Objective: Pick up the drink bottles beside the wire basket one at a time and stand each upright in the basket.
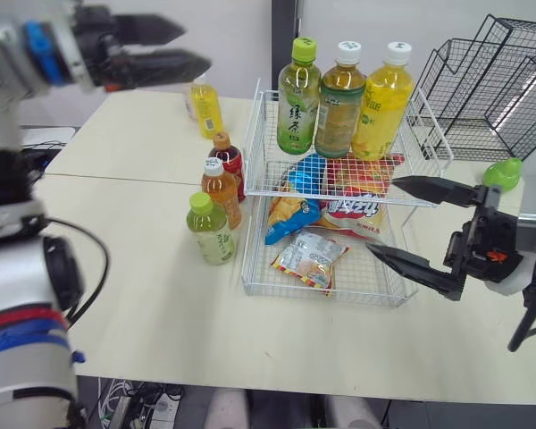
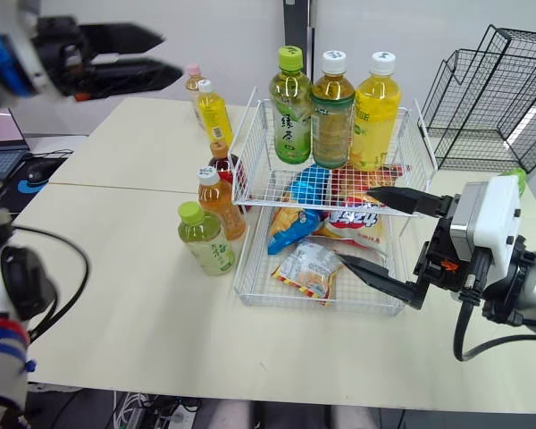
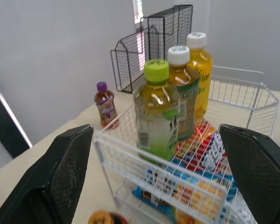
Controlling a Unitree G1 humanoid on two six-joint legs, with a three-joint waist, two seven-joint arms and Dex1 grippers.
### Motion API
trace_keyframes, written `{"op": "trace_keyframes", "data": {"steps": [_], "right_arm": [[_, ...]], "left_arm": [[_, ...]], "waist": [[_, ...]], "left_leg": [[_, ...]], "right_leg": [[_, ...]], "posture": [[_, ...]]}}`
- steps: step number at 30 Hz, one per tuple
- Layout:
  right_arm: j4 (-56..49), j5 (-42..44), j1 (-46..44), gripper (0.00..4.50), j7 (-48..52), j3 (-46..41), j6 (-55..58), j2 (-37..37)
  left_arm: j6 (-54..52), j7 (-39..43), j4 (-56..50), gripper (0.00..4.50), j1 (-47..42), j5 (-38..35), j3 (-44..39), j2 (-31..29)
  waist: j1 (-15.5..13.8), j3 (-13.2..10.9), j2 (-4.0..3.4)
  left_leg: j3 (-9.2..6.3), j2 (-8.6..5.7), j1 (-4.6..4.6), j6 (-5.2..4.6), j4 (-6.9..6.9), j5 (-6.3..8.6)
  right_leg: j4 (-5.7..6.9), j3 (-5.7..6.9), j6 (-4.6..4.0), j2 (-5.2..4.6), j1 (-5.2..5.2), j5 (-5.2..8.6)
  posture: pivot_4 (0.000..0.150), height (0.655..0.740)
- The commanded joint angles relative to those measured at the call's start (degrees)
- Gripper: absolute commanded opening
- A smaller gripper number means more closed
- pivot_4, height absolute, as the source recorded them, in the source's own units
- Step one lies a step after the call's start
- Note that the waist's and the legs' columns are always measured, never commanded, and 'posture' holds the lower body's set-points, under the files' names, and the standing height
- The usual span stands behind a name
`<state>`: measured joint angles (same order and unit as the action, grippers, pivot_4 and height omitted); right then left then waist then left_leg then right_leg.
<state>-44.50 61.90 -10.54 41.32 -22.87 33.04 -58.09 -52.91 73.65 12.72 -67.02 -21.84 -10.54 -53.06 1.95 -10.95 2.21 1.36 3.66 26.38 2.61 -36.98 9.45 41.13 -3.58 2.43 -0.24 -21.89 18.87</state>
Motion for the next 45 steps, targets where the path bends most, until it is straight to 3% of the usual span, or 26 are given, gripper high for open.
{"op": "trace_keyframes", "data": {"steps": [1, 5, 11, 15, 19, 28, 33, 39, 42, 45], "right_arm": [[4.2, 2.2, -4.8, 4.50, 7.5, 2.5, -0.1, -1.4], [7.6, -0.2, -8.4, 4.50, 12.8, 6.4, -0.7, -0.5], [9.7, -2.9, -14.0, 4.50, 13.6, 11.2, 0.0, 2.1], [8.8, -2.5, -15.1, 4.50, 12.2, 11.8, 1.2, 2.6], [7.9, -1.9, -16.1, 4.50, 10.9, 12.0, 2.4, 2.8], [7.5, -1.9, -17.3, 4.50, 9.7, 12.2, 3.9, 3.6], [7.5, -1.6, -18.3, 4.50, 9.1, 12.3, 4.7, 3.7], [7.7, -1.4, -19.1, 4.50, 8.7, 11.9, 5.7, 3.6], [7.8, -1.7, -19.0, 4.50, 8.4, 11.5, 5.8, 3.6], [8.1, -2.7, -18.7, 4.50, 7.0, 10.6, 5.4, 3.9]], "left_arm": [[-6.6, -1.3, -14.8, 4.48, 12.9, -5.8, -7.0, -4.3], [-14.2, -8.7, -29.6, 4.48, 28.1, -12.3, -16.2, -0.6], [-16.7, -31.6, -48.3, 4.48, 38.6, -12.9, -22.4, 17.4], [-14.2, -46.2, -57.7, 4.48, 44.3, -8.0, -17.7, 27.0], [-12.8, -56.1, -61.1, 4.48, 47.2, -3.5, -11.9, 31.7], [-10.8, -65.1, -59.1, 4.48, 48.1, 1.1, -3.6, 35.0], [-8.3, -64.6, -56.2, 3.34, 47.7, 1.4, -1.1, 34.4], [-6.3, -65.0, -55.3, 1.44, 48.7, 1.9, -0.3, 34.6], [-5.3, -64.1, -56.3, 1.38, 49.4, 1.5, -1.1, 33.6], [-2.8, -58.2, -56.8, 1.38, 49.6, -2.0, -4.1, 30.1]], "waist": [[0.1, 0.0, -0.03], [-0.2, 0.0, 0.02], [-0.9, 0.0, 0.09], [-0.9, 0.0, 0.12], [-0.8, 0.1, 0.10], [-0.8, 0.1, 0.12], [-0.7, 0.1, 0.12], [-0.6, 0.1, 0.11], [-0.6, 0.1, 0.11], [-0.5, 0.0, 0.13]], "left_leg": [[0.03, 0.02, -0.06, 0.00, 0.02, 0.00], [-0.02, 0.11, -0.50, -0.01, 0.03, 0.01], [-0.17, 0.03, -0.55, -0.06, -0.07, -0.02], [-0.17, -0.02, -0.55, -0.06, -0.02, -0.02], [-0.17, -0.08, -0.57, -0.05, -0.01, -0.02], [-0.07, -0.11, -0.59, -0.05, 0.01, -0.01], [-0.03, -0.11, -0.59, -0.05, 0.01, -0.01], [-0.02, -0.09, -0.57, -0.05, 0.05, -0.01], [-0.02, -0.09, -0.57, -0.05, 0.05, -0.01], [-0.01, -0.07, -0.56, -0.05, 0.07, -0.01]], "right_leg": [[-0.01, -0.03, 0.00, 0.00, 0.02, 0.00], [-0.03, 0.02, -0.05, -0.09, 0.48, 0.04], [-0.08, 0.14, 0.00, -0.32, 0.70, 0.03], [-0.13, 0.11, 0.01, -0.26, 0.70, 0.00], [-0.12, 0.08, 0.00, -0.13, 0.68, 0.00], [-0.13, 0.01, 0.00, -0.12, 0.67, 0.00], [-0.15, -0.03, 0.00, -0.09, 0.64, 0.00], [-0.18, -0.03, 0.00, -0.09, 0.61, 0.00], [-0.18, -0.03, 0.00, -0.09, 0.61, 0.00], [-0.18, -0.03, 0.00, -0.07, 0.57, 0.00]], "posture": [[0.150, 0.7134], [0.150, 0.7134], [0.150, 0.7134], [0.150, 0.7134], [0.150, 0.7134], [0.150, 0.7134], [0.150, 0.7134], [0.150, 0.7134], [0.150, 0.7134], [0.150, 0.7134]]}}
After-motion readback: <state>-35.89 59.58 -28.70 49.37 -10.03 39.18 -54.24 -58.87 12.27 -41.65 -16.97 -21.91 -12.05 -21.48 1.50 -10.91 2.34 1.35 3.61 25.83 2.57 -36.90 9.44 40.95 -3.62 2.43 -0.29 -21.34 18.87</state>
